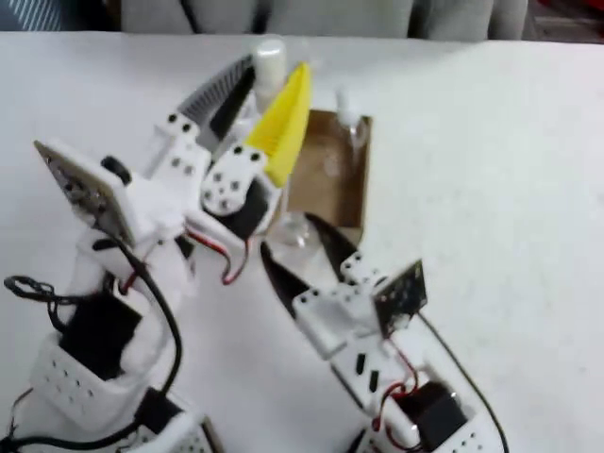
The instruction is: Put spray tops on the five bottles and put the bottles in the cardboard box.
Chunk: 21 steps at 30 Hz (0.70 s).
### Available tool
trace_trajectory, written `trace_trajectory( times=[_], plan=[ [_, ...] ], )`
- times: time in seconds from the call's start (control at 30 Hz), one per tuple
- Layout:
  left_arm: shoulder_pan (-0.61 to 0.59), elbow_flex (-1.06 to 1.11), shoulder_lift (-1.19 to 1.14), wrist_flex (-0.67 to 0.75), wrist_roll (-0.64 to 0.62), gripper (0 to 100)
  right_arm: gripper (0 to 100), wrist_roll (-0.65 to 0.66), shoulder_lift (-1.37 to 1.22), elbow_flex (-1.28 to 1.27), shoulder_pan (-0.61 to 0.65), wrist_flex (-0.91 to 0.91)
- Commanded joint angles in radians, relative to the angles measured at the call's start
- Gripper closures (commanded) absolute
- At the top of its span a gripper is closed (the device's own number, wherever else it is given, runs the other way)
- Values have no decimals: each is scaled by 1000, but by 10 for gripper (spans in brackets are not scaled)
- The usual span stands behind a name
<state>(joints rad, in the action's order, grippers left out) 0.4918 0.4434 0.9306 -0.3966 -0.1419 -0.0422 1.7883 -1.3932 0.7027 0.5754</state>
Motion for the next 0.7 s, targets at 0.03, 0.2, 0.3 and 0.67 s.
trace_trajectory(
  times=[0.03,0.2,0.3,0.67],
  plan=[
    [12,28,30,114,0,980,982,-9,10,-8,10,-21],
    [12,63,27,146,-46,980,982,-9,10,-9,41,-19],
    [12,94,35,146,-71,980,982,-9,10,-12,38,-19],
    [5,203,38,144,-71,980,982,-9,10,-12,35,-19]
  ],
)
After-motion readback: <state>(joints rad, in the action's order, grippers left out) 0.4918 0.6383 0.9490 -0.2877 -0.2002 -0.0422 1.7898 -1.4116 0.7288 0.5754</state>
